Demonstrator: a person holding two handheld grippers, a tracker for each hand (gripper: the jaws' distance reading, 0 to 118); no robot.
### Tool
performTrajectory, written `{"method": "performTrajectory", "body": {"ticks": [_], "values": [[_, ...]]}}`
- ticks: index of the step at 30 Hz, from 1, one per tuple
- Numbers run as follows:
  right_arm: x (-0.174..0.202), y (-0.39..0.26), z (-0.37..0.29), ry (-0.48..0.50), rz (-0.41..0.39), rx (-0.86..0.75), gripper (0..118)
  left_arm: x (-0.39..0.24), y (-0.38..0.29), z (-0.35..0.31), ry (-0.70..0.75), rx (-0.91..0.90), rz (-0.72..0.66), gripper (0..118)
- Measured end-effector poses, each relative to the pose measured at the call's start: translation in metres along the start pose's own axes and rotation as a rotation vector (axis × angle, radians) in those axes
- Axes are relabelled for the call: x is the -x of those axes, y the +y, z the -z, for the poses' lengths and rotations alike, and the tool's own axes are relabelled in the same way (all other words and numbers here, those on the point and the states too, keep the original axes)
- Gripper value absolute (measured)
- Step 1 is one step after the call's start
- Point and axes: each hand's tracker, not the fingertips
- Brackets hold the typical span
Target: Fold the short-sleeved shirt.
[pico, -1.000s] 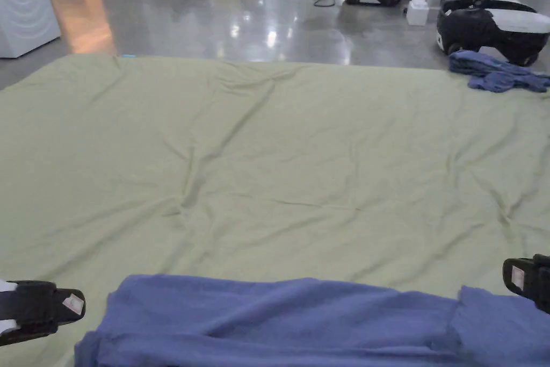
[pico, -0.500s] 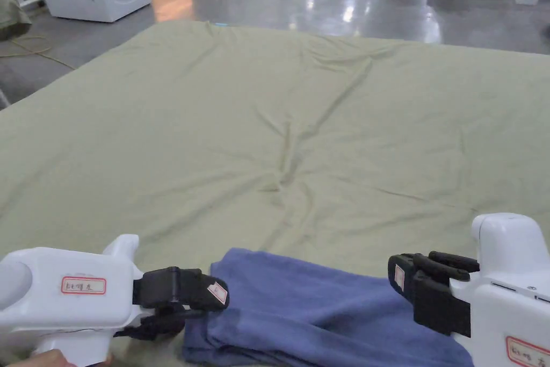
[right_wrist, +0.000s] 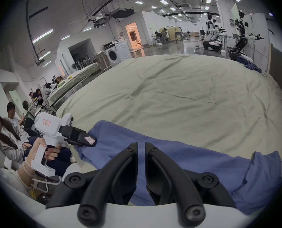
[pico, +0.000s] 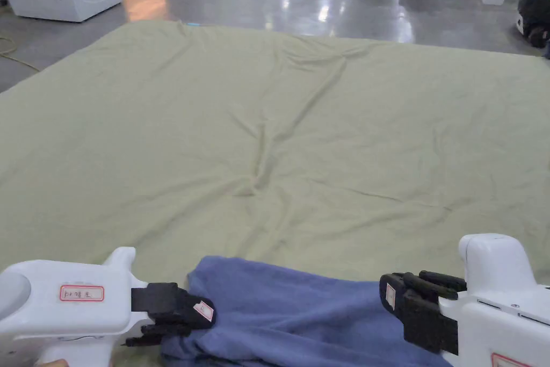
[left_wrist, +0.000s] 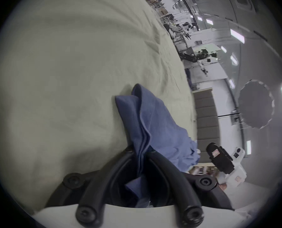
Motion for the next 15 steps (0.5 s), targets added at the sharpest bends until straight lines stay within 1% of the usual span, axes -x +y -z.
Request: {"method": "performTrajectory", "body": {"ticks": [1,4,6,8,9,10,13,14,15], "values": [[-0.008,0.000,-0.006,-0.017,0.014,-0.009,11,-0.014,0.000,-0.008,0.001,-0.014,0.024,8],[-0.023,-0.003,-0.028,-0.056,0.022,-0.033,11,-0.073,0.000,-0.026,-0.014,-0.073,0.173,8],[-0.034,-0.007,-0.043,-0.076,0.022,-0.048,11,-0.115,-0.005,-0.031,0.014,-0.098,0.285,8],[-0.048,-0.012,-0.060,-0.114,0.051,-0.073,11,-0.164,-0.015,-0.024,-0.014,-0.092,0.398,8],[-0.055,-0.015,-0.066,-0.126,0.066,-0.083,11,-0.182,-0.021,-0.019,-0.031,-0.097,0.439,8],[-0.064,-0.019,-0.074,-0.143,0.098,-0.098,11,-0.203,-0.029,-0.008,-0.065,-0.083,0.496,8],[-0.092,-0.033,-0.095,-0.181,0.178,-0.116,11,-0.252,-0.054,0.040,-0.128,0.024,0.624,8],[-0.100,-0.038,-0.102,-0.204,0.202,-0.116,11,-0.263,-0.062,0.060,-0.148,0.086,0.647,8],[-0.107,-0.043,-0.109,-0.225,0.219,-0.121,11,-0.272,-0.071,0.077,-0.162,0.130,0.638,8]]}}
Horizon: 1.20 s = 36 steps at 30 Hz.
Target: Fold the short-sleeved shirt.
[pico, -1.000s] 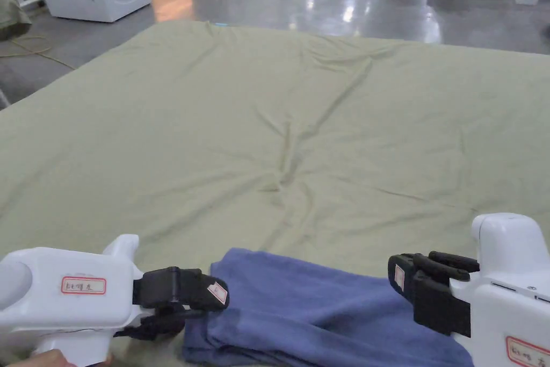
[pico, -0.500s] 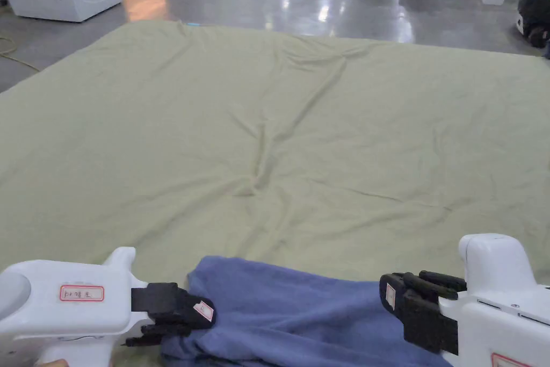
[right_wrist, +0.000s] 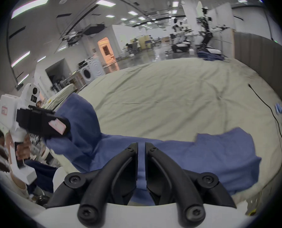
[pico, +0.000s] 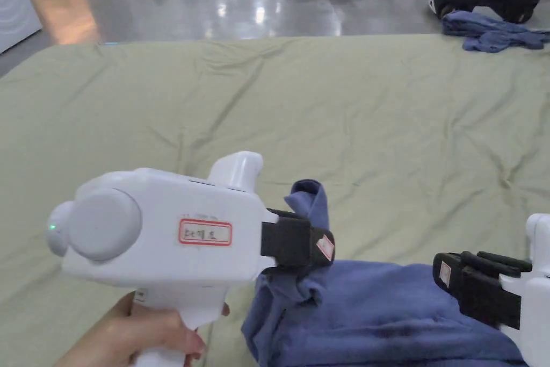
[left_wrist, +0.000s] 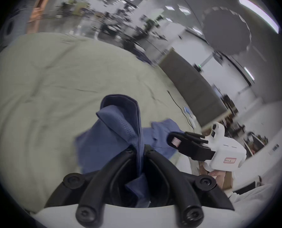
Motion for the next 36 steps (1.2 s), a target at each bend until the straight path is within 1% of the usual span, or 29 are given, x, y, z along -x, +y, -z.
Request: {"method": "performTrajectory", "body": {"ticks": [2,3,4,5,6,7,9,10,11,13,14,15,16,17,18,19,20,22,23,26,27,29,31,33,34,36], "values": [[-0.019,-0.005,-0.010,-0.040,0.023,-0.006,11,-0.012,-0.003,0.039,-0.052,0.076,0.022,8],[-0.029,-0.008,-0.015,-0.061,0.037,-0.009,11,-0.016,-0.006,0.063,-0.057,0.109,0.028,9],[-0.037,-0.011,-0.019,-0.079,0.051,-0.010,11,-0.020,-0.008,0.082,-0.048,0.154,0.034,25],[-0.043,-0.014,-0.022,-0.099,0.068,-0.015,11,-0.021,-0.011,0.097,-0.041,0.178,0.027,73],[-0.049,-0.015,-0.024,-0.114,0.085,-0.011,11,-0.023,-0.013,0.111,-0.042,0.173,0.025,101],[-0.054,-0.017,-0.027,-0.126,0.095,-0.010,11,-0.023,-0.015,0.121,-0.022,0.193,0.021,106],[-0.060,-0.020,-0.031,-0.144,0.097,-0.011,11,-0.020,-0.013,0.124,-0.030,0.170,0.006,106],[-0.062,-0.021,-0.033,-0.154,0.098,-0.011,11,-0.016,-0.010,0.120,0.000,0.149,-0.036,106],[-0.064,-0.022,-0.035,-0.162,0.099,-0.013,11,-0.012,-0.010,0.112,-0.009,0.115,-0.077,106],[-0.068,-0.024,-0.036,-0.163,0.105,-0.015,11,-0.002,-0.009,0.099,-0.020,0.056,-0.129,103],[-0.069,-0.024,-0.036,-0.161,0.114,-0.015,11,0.001,-0.010,0.091,-0.002,0.042,-0.149,92],[-0.070,-0.025,-0.036,-0.153,0.129,-0.018,11,0.004,-0.012,0.083,0.045,0.039,-0.145,70],[-0.072,-0.025,-0.036,-0.137,0.147,-0.021,11,0.007,-0.016,0.076,0.094,0.019,-0.144,39],[-0.073,-0.026,-0.036,-0.127,0.152,-0.022,11,0.010,-0.021,0.071,0.136,-0.005,-0.133,17],[-0.072,-0.025,-0.036,-0.123,0.153,-0.023,11,0.013,-0.025,0.070,0.170,0.002,-0.145,8],[-0.071,-0.025,-0.035,-0.122,0.150,-0.023,11,0.014,-0.030,0.074,0.190,0.023,-0.159,8],[-0.070,-0.026,-0.035,-0.124,0.143,-0.021,11,0.016,-0.033,0.076,0.180,0.037,-0.161,2],[-0.067,-0.027,-0.033,-0.130,0.130,-0.017,11,0.015,-0.040,0.091,0.065,0.105,-0.204,1],[-0.067,-0.027,-0.033,-0.129,0.128,-0.014,11,0.011,-0.043,0.099,0.041,0.113,-0.216,1],[-0.067,-0.029,-0.033,-0.118,0.135,-0.010,11,-0.013,-0.052,0.132,0.007,0.199,-0.127,0],[-0.067,-0.029,-0.034,-0.124,0.136,-0.009,11,-0.022,-0.055,0.148,-0.016,0.236,-0.120,0],[-0.065,-0.030,-0.037,-0.130,0.130,-0.008,11,-0.030,-0.063,0.168,-0.047,0.298,-0.165,0],[-0.064,-0.028,-0.040,-0.131,0.123,-0.012,11,-0.037,-0.066,0.179,-0.092,0.296,-0.131,0],[-0.062,-0.026,-0.044,-0.131,0.121,-0.018,11,-0.040,-0.065,0.171,-0.087,0.287,-0.146,0],[-0.061,-0.024,-0.045,-0.128,0.112,-0.023,11,-0.038,-0.063,0.160,-0.106,0.270,-0.139,0],[-0.059,-0.022,-0.047,-0.134,0.103,-0.030,11,-0.032,-0.056,0.135,-0.098,0.214,-0.130,0]]}}
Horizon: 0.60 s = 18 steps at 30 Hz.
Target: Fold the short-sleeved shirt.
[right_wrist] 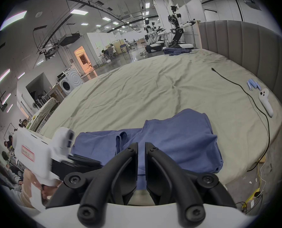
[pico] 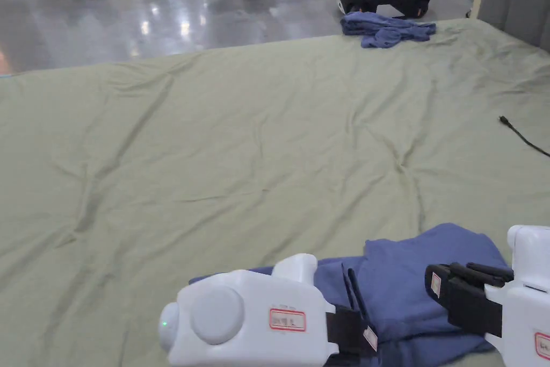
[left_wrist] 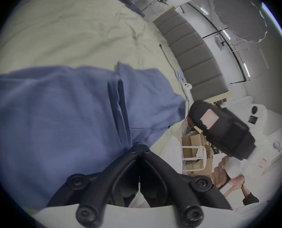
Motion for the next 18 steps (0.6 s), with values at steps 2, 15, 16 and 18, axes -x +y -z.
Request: {"method": "performTrajectory", "body": {"ticks": [2,15,16,18], "values": [[0.002,0.001,0.001,0.002,-0.003,-0.003,11,0.010,0.001,-0.036,0.005,-0.089,-0.001,0],[0.023,0.003,0.023,0.027,-0.049,0.057,11,0.157,-0.033,-0.126,0.024,-0.217,-0.390,104],[0.024,0.003,0.023,0.021,-0.054,0.061,11,0.162,-0.033,-0.116,0.015,-0.169,-0.391,104],[0.025,0.003,0.023,0.011,-0.061,0.067,11,0.159,-0.033,-0.113,-0.039,-0.260,-0.374,104]]}}
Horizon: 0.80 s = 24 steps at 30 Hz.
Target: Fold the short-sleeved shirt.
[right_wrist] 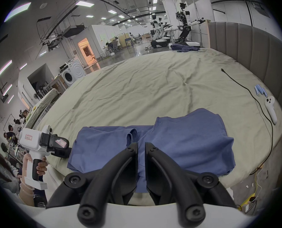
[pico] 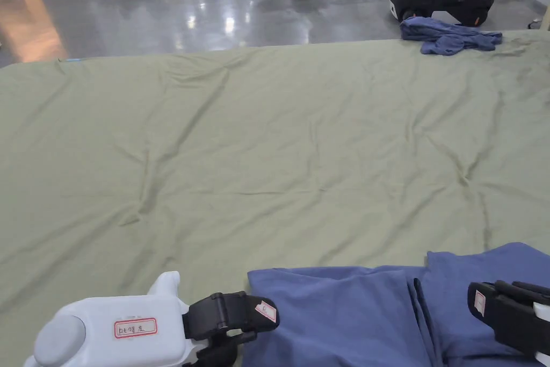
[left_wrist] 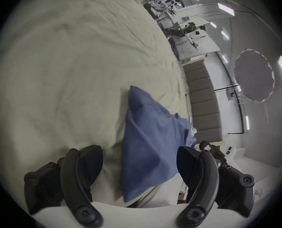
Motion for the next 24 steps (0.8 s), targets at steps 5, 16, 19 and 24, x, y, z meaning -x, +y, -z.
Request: {"method": "performTrajectory", "body": {"ticks": [5,16,19,24], "values": [[-0.003,0.003,0.000,-0.023,0.006,0.004,11,0.015,0.015,0.032,-0.042,0.074,-0.098,10],[-0.013,0.003,-0.009,-0.071,0.036,-0.027,11,0.019,0.034,-0.022,-0.106,0.021,-0.162,9],[-0.013,0.001,-0.011,-0.047,0.041,-0.037,11,0.010,0.051,-0.059,-0.017,-0.002,-0.103,9],[-0.018,-0.003,-0.009,-0.016,0.066,-0.033,11,0.001,0.057,-0.114,0.092,-0.046,0.021,9]]}}
